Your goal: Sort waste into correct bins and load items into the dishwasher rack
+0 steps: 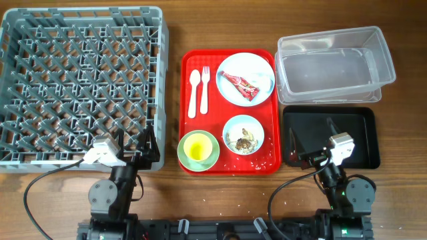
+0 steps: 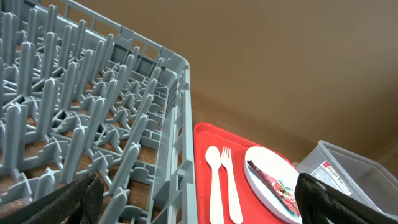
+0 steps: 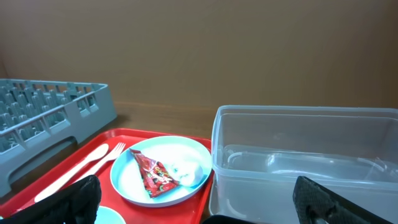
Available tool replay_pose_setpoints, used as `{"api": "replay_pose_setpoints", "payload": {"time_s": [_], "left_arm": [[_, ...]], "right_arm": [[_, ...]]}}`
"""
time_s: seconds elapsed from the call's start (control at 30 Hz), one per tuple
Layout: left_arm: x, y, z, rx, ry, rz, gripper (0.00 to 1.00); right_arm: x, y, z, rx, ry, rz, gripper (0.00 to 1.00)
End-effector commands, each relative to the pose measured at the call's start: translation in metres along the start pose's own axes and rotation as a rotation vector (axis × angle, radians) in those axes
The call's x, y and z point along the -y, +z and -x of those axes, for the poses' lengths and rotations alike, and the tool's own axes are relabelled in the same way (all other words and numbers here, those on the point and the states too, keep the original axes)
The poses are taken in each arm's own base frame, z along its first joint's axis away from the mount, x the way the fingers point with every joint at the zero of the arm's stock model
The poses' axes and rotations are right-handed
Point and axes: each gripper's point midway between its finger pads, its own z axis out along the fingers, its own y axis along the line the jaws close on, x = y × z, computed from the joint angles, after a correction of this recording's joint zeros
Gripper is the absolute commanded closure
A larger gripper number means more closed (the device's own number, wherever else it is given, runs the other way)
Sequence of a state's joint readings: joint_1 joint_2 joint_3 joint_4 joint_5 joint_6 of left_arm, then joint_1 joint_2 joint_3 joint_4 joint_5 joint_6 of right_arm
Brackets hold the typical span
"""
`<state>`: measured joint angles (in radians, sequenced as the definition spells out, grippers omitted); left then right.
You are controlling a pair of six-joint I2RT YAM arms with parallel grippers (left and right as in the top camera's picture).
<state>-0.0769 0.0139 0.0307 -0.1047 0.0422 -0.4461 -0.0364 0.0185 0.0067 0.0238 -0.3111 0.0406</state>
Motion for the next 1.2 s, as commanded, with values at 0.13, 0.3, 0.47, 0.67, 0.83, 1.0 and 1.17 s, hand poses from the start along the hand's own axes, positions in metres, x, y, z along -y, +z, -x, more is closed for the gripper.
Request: {"api": "replay_pose_setpoints", "payload": {"time_s": [0.13, 0.3, 0.47, 0.67, 0.83, 1.0, 1.17], "left_arm": [[0.055, -0.010, -0.001, -0.067, -0.016, -0.290, 0.00], [0.092, -0.016, 0.062, -0.136, -0.030, -0.255, 0.00], [0.097, 0.007, 0.071, -0.608, -0.129, 0.021, 0.00], [0.111, 0.019, 0.061, -0.788, -0.195, 0.012, 0.00], [0.107, 0.020, 0.062, -0.779, -0.187, 0.033, 0.00], [0.107, 0.020, 0.061, -0.779, -0.188, 0.033, 0.00], [0.107, 0.020, 0.061, -0.779, -0.187, 0.033, 0.00]], "right_arm": [[-0.050, -0.010, 0.022, -0.034, 0.527, 0.296, 0.00], [-0.088, -0.034, 0.131, -0.101, 0.512, 0.472, 0.00], [-0.066, 0.004, 0.080, -0.678, 0.545, 0.314, 0.00], [-0.109, 0.085, 0.052, -0.787, 0.550, 0.531, 0.00], [-0.133, 0.150, -0.005, -0.869, 0.042, 0.146, 0.00], [-0.115, 0.212, -0.105, -0.937, -0.014, 0.063, 0.21], [-0.077, 0.212, -0.174, -1.065, -0.025, -0.033, 0.48]]}}
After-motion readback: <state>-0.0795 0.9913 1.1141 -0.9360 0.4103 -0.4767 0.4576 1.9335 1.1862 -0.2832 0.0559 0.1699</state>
